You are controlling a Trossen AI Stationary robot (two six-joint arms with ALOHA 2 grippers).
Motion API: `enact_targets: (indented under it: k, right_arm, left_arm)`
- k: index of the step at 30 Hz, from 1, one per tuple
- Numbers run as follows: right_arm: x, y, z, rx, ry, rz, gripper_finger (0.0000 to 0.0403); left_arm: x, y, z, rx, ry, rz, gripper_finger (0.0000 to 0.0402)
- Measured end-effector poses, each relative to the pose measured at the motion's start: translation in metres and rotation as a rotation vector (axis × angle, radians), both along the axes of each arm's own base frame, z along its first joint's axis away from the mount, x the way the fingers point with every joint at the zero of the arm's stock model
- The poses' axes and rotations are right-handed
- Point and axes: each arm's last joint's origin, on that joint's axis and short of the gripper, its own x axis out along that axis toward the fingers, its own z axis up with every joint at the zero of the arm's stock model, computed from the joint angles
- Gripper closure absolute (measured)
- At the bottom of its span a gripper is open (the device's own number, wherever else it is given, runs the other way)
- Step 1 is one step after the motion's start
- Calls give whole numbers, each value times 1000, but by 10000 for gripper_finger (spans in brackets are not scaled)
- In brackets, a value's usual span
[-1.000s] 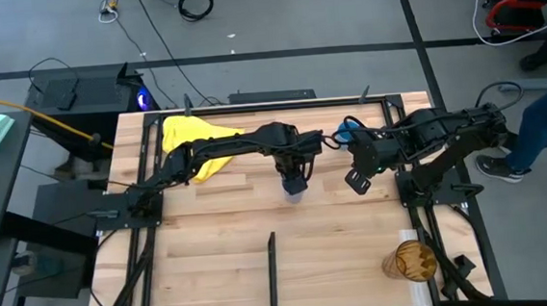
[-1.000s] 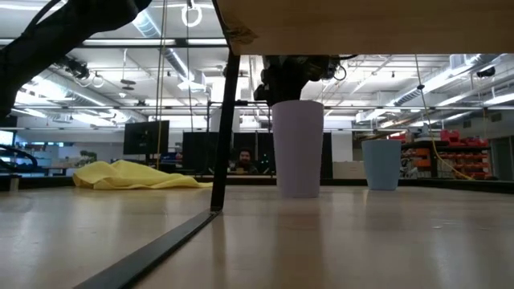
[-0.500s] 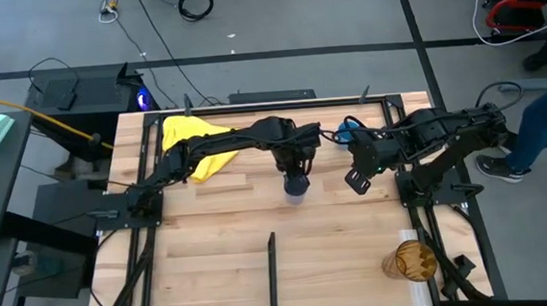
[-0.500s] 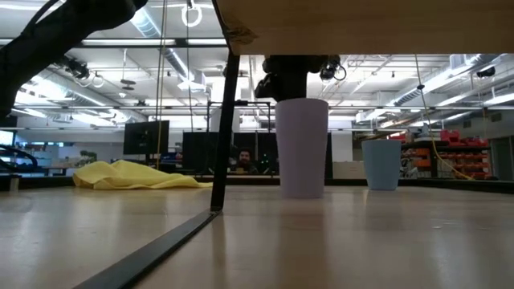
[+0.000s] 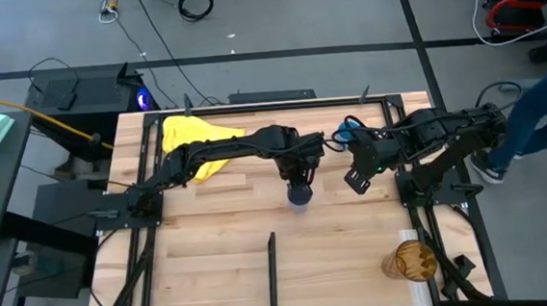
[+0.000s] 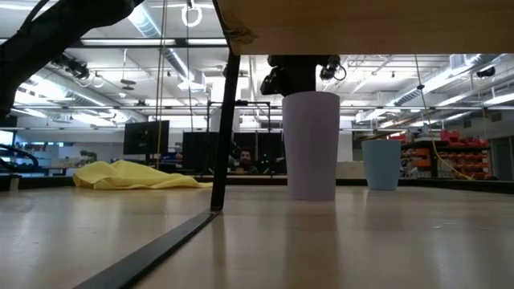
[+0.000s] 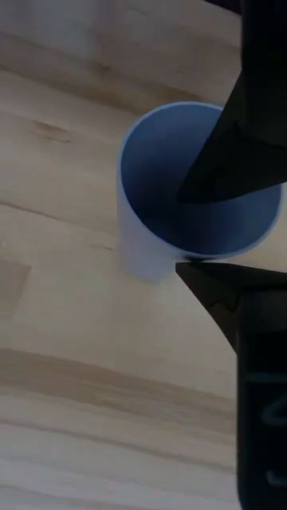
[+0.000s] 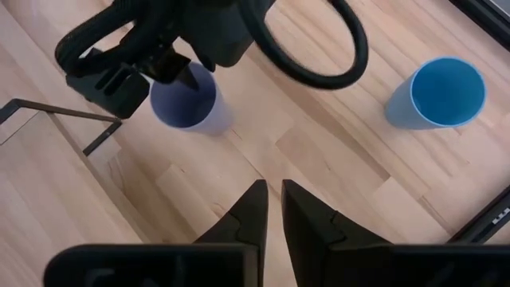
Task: Stack small to large cups/mugs on shelf
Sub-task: Put the purple cup on the shelf
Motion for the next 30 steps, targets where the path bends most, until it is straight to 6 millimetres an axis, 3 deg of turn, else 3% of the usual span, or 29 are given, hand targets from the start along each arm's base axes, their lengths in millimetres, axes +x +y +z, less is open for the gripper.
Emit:
enact_targets:
  k: [10, 19, 24, 30]
  right_arm:
    - [0, 0, 0, 0, -1, -1, 355]
    - [0, 0, 0, 1, -2, 0, 355]
    - [1, 0, 0, 4, -13, 0, 355]
    - [8, -4, 3, 15, -70, -14, 355]
  left_arm:
    - [3, -5, 1, -34, -28, -12, 268]
    - [-3, 14, 19, -32, -72, 40, 251]
    - [-17, 29, 35, -29, -69, 72, 245]
    - [-49, 47, 57, -19, 39, 97, 247]
